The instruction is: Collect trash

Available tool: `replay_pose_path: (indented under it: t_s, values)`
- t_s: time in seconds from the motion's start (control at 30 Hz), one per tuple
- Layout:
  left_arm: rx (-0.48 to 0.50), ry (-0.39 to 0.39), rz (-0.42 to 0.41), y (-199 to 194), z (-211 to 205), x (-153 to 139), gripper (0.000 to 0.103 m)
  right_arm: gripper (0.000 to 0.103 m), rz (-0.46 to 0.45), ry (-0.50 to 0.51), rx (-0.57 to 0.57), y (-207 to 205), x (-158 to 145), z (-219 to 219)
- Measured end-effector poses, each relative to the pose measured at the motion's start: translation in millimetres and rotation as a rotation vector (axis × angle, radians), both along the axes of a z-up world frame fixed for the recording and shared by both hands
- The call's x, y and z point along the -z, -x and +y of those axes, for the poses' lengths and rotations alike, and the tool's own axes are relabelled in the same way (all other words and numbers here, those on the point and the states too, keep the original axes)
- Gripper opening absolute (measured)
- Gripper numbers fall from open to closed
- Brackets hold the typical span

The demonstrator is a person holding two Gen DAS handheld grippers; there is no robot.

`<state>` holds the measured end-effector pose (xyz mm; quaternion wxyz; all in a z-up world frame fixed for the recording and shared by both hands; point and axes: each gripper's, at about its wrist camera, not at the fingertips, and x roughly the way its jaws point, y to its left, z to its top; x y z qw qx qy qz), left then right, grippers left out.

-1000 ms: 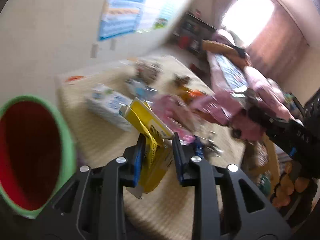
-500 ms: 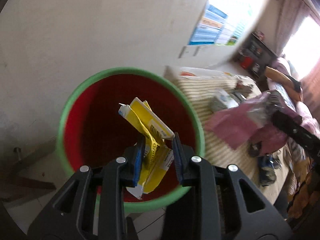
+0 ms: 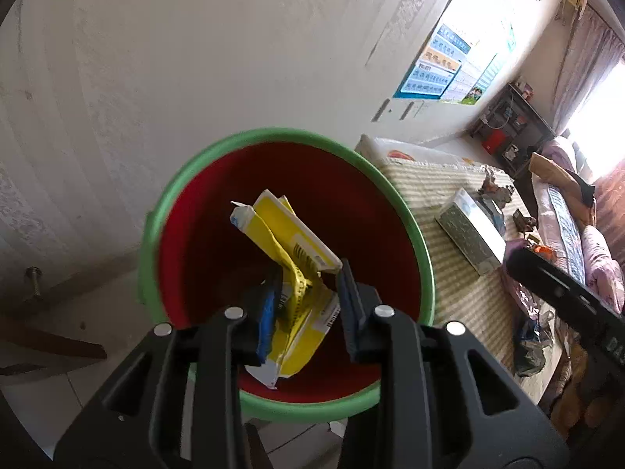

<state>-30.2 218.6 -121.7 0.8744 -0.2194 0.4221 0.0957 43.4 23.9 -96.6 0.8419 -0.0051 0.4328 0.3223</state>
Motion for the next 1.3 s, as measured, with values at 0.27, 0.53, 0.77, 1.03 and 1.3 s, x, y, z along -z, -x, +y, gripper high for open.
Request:
replay_pose_path:
  t_s: [0.27, 0.53, 0.77, 1.03, 1.3]
  values:
    - [0.012, 0.000, 0.001, -9, -15, 4, 0.052, 0.057, 0.047, 0.010, 0.107, 11, 5, -49]
    - [0.032, -0.017, 0.011, -12, -28, 1, 0.065, 0.061, 0.021, 0.024, 0.258, 4, 5, -105]
    - [0.092, -0.025, 0.005, -21, -58, -6, 0.068, 0.063, 0.000, 0.145, 0.388, -39, 19, -151]
    - [0.136, -0.023, 0.006, -31, -83, -13, 0.070, 0.065, 0.109, 0.224, 0.368, -79, 61, -152]
    - [0.164, -0.014, -0.007, -53, -111, -19, 0.079, 0.016, 0.145, 0.222, 0.334, -82, 72, -153]
